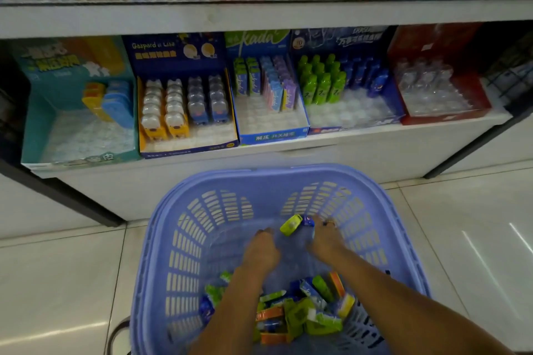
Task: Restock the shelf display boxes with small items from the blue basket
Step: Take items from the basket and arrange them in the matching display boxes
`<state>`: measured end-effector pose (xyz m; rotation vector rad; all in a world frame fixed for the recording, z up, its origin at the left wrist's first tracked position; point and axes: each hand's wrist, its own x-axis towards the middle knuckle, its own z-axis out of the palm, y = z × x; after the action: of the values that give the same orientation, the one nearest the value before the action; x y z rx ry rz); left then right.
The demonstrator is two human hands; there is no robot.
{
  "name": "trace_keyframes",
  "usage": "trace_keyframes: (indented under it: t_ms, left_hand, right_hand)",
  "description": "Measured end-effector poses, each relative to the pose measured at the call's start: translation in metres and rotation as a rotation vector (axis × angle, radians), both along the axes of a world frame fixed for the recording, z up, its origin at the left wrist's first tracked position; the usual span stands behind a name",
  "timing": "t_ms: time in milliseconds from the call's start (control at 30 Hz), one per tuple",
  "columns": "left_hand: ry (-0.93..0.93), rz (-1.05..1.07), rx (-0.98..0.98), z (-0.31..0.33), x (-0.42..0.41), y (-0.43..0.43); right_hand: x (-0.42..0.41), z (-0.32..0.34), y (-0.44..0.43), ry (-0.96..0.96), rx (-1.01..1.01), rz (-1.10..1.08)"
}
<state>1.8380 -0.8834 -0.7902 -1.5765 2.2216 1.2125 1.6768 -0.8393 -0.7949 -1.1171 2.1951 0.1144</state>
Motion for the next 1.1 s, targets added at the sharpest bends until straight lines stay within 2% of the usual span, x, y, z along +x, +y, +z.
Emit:
trace_keyframes:
  t_ms: [200,267,367,533,600,700,767,867,1000,1100]
  left_hand:
    - [0.057,0.060,-0.003,-0.032,-0.019,-0.006]
    - [0.081,0.106,-0.021,-0.039,-0.027,-0.010]
    - [0.045,0.091,-0.065,-0.049,-0.041,-0.014]
    - [-0.065,0.038,-0.098,-0.063,-0.049,-0.020]
    - [-0.089,0.085,-0.028,-0.063,-0.050,-0.019]
    - [-0.022,0.302,0.156,-0.051,-0.045,-0.018]
    - [0.107,0.484,0.390,-0.040,-0.039,-0.017]
    - [0.383,0.795,0.738,-0.020,-0.035,-0.006]
    - [0.573,0.807,0.935,0.017,-0.024,0.001]
    - [0.642,0.755,0.960,0.045,-0.014,-0.004]
  right_hand:
    - [0.016,-0.030,-0.004,0.083,-0.039,-0.049]
    - [0.016,-0.039,-0.004,0.062,-0.101,0.021]
    - [0.012,-0.054,-0.006,0.086,-0.087,0.146]
    - [0.003,-0.063,-0.010,0.082,-0.120,0.099]
    - [0.000,-0.058,-0.010,0.030,-0.152,-0.017]
    - [-0.002,-0.048,-0.014,-0.119,-0.142,-0.100]
    - [0.000,-0.037,-0.015,-0.216,-0.122,-0.144]
    - [0.006,-0.018,-0.019,-0.336,-0.265,-0.184]
    - [0.011,0.020,-0.019,-0.437,-0.455,-0.158]
    - [0.013,0.051,-0.016,-0.508,-0.550,-0.166]
